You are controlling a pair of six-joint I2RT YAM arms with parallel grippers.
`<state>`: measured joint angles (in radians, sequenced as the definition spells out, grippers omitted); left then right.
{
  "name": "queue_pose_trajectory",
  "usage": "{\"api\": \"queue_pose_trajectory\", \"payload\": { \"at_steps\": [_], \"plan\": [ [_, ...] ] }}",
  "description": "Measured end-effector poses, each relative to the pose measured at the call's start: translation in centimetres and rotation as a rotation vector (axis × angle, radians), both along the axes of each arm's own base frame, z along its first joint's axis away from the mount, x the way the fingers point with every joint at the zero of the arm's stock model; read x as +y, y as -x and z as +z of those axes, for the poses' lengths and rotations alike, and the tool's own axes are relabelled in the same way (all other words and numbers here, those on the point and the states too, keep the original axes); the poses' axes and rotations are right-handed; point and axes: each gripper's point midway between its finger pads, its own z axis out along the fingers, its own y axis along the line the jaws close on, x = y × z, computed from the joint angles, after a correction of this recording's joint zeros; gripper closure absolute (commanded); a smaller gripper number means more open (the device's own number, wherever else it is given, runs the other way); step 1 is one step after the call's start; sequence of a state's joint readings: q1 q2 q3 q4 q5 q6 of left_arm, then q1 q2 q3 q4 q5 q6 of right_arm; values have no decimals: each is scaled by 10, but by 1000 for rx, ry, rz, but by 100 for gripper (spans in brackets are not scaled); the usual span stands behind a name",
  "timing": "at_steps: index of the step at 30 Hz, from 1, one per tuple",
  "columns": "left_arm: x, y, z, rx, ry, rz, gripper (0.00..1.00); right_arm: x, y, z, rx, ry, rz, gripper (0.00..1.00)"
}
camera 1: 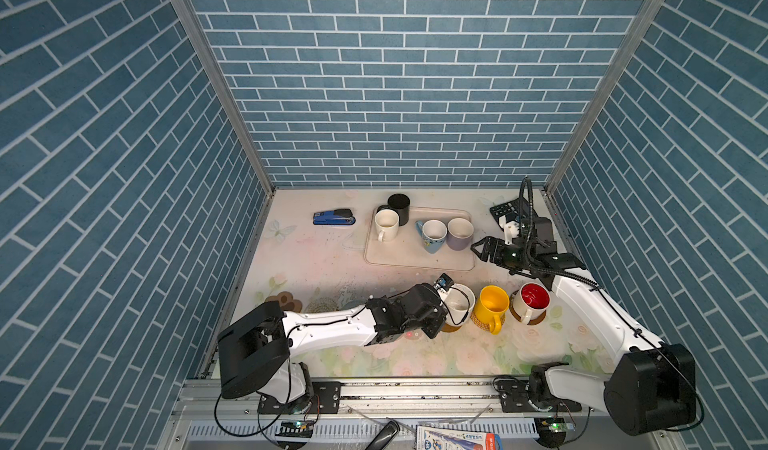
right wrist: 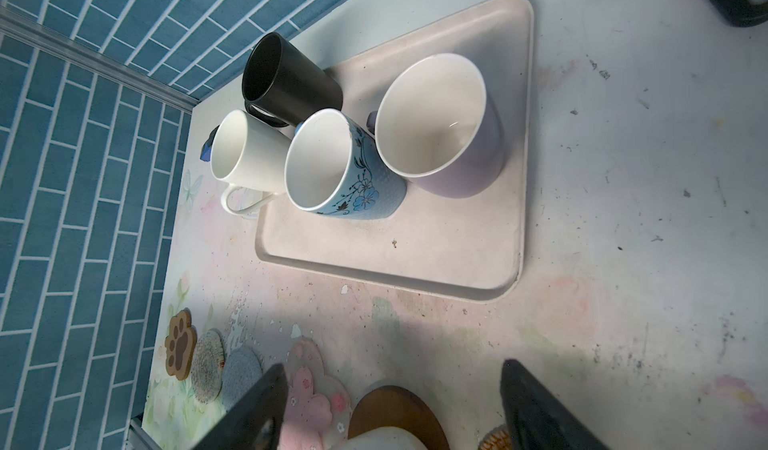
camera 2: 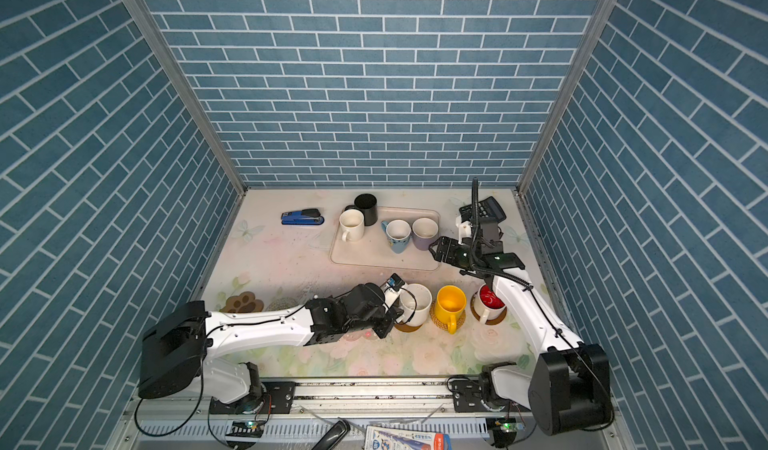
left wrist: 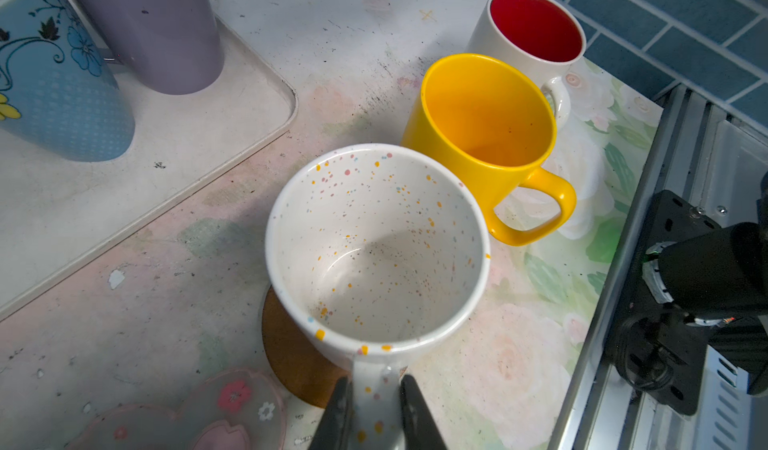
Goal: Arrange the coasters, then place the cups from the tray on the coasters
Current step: 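Lower the speckled mug onto the brown wooden coaster with left gripper, then open left gripper and raise it off the speckled mug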
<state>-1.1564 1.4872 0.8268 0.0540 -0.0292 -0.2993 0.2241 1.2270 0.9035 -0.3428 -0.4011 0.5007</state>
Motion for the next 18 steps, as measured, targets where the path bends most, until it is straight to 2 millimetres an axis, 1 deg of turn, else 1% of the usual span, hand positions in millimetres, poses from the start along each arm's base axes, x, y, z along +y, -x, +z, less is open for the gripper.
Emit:
{"api": "queue_pose_trajectory", "payload": {
  "at_steps": [3,10,16,18],
  "plan": [
    [2,-1,-2,-8,-3,8,88,1,0,-1,3,-2,3,19],
    [6,-2,-4,-17,-9,23,74,1,-1,-3,7,-3,5,19],
    [10,-3,-7,-21,-21,33,68,2,-2,-5,14,-3,6,19],
    [10,-4,-6,-24,-20,36,64,2,-3,-8,19,-2,6,20]
  ]
}}
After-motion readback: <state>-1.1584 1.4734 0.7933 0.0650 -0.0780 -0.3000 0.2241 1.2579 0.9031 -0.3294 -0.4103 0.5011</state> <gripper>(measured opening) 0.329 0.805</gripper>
